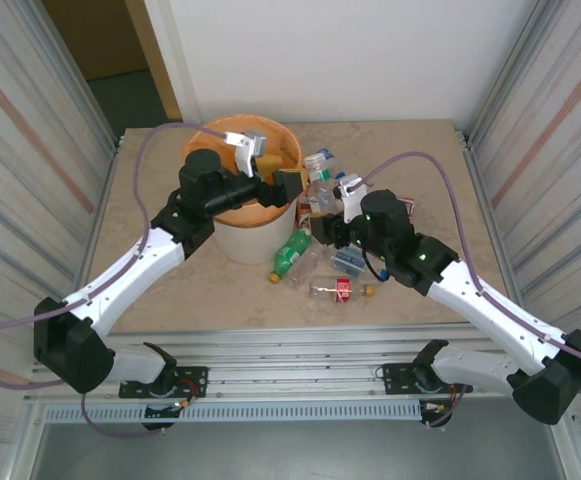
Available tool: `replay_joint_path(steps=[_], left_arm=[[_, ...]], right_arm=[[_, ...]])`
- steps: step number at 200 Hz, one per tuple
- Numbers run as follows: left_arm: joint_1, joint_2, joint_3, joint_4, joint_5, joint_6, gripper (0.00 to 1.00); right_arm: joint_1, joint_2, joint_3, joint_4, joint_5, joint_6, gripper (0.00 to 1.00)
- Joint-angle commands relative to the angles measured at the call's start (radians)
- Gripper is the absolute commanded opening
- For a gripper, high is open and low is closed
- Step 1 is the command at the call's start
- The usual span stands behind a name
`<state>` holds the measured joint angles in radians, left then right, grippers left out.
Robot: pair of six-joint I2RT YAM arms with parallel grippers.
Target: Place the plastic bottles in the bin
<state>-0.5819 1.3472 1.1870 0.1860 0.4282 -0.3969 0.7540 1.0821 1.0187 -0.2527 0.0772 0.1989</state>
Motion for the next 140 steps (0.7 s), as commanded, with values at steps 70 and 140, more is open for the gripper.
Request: replay_joint_path(steps=[70,140], left_arm=[[-0.028,0.108,0.090,0.167,0.151,-0.138,0.74],[-0.037,0.139,0.114,0.151,0.175,-0.140,0.28]], right_arm=[[0.059,0.026,0.068,0.060,0.018,-0.095,0.36],[0.061,0.044,0.083,0.076,0.085,-0.117,0.38]])
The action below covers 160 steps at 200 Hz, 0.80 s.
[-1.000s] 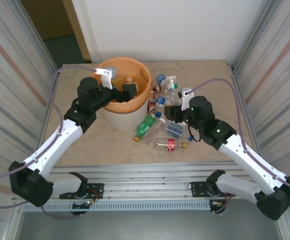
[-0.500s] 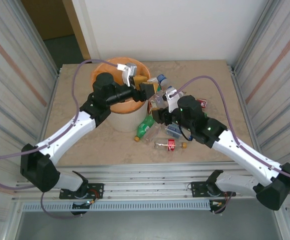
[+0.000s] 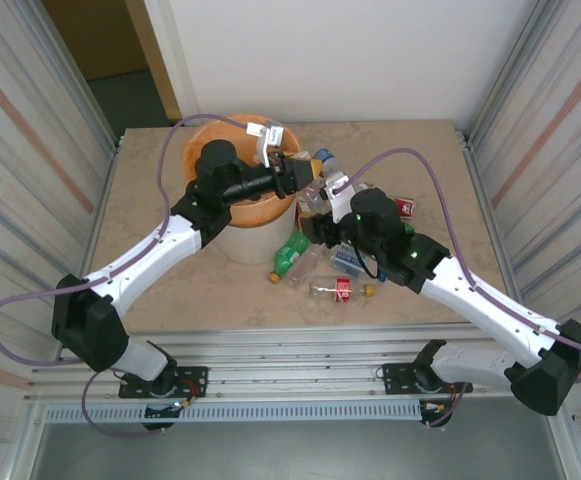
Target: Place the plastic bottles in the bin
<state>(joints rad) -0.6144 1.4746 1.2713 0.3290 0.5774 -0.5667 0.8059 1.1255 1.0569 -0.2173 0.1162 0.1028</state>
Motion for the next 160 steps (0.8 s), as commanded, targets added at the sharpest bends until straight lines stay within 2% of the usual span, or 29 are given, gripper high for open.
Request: replay_joint_path(steps=[1,18,37,56,94,104,160], left_arm=[[-0.004,0.012,0.031,0.008,0.027,0.031,0.27],[-0.004,0.013,0.041,-0.009,0.037,0.043,0.20],[-0.004,0.013,0.049,-0.021,0.038,0.054,0.15],[-0.005,0.007,0.057,-0.036,0.027,0.077,0.10],[-0.005,-0.029,0.088,-0.097,-0.028,0.170,0.06],[-0.003,-0.042,0.095,-0.113,-0.047,0.197,0.06],[0.029,-0.117,0.124,-0.130,-0.130,0.292,0.03]], right_arm=[[0.009,0.000,0.045,0.042,0.046,-0.021,0.38],[0.009,0.000,0.043,0.045,0.062,-0.020,0.41],[0.009,-0.005,0.044,0.047,0.077,-0.016,0.49],[0.009,-0.012,0.040,0.045,0.082,-0.014,0.65],[0.009,-0.055,0.009,0.058,0.107,-0.011,0.87],[0.009,-0.071,-0.002,0.062,0.115,-0.011,1.00],[0.007,-0.182,-0.061,0.082,0.181,-0.002,0.98]])
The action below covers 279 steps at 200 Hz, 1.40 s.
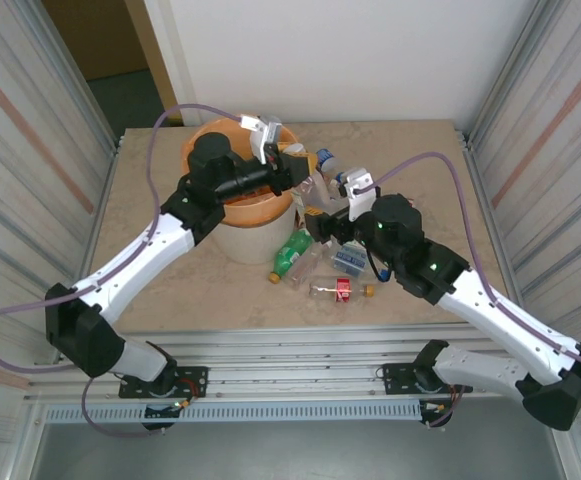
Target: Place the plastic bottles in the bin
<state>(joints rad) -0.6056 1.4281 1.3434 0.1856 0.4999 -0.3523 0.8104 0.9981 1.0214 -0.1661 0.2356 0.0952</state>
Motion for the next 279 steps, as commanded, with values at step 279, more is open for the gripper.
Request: replay_joint_path(steps=[279], left_arm=[[0.273,0.144,0.024,-0.101,-0.338,0.366,0.14]], right_arm=[[-0.461,0.119,0.027,-0.420,-0.009,0.580,0.98]])
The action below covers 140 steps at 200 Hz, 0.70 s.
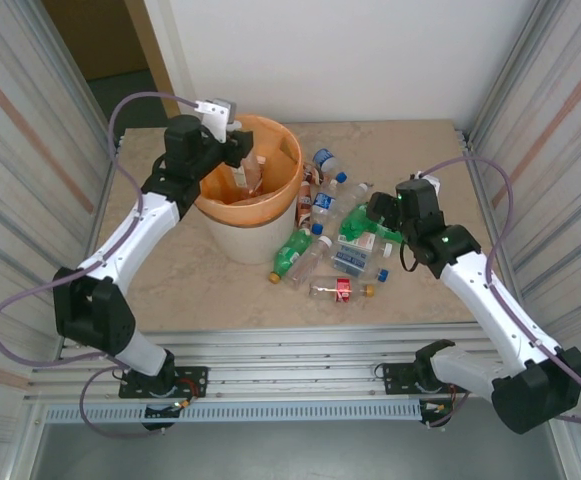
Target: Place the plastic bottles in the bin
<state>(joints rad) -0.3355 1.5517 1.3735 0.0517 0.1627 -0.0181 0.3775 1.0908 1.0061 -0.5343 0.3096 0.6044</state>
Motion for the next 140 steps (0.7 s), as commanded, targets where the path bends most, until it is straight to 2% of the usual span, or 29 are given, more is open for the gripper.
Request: replay_joint_path(steps=[1,13,40,78,101,140], left_arm=[[0.003,0.022,-0.006,0.033,0.000,0.032,0.14],[0.004,0.036,-0.007,0.024,-0.001,0.032,0.21],[0.003,0.050,-0.006,0.004,-0.008,0.019,0.45],[0.003,0.028,-0.004,-0.023,-0.015,0.015,0.67],[0.003,0.002,-0.009,-0.041,-0.034,0.014,0.73],[0.003,-0.073,-0.031,-0.062,-0.053,-0.009,0.79]], right_arm=[[-0.028,0.028,0.042,-0.052,-0.085,0.070,0.98],[-0.038,0.052,0.051,-0.057,-0.103,0.076,0.98],[-0.046,0.117,0.078,-0.072,-0.119,0.084,0.98],[-0.048,0.210,0.120,-0.073,-0.148,0.090,0.98],[-0.048,0.261,0.140,-0.060,-0.172,0.095,0.99],[-0.048,0.336,0.164,-0.044,-0.206,0.101,1.00]])
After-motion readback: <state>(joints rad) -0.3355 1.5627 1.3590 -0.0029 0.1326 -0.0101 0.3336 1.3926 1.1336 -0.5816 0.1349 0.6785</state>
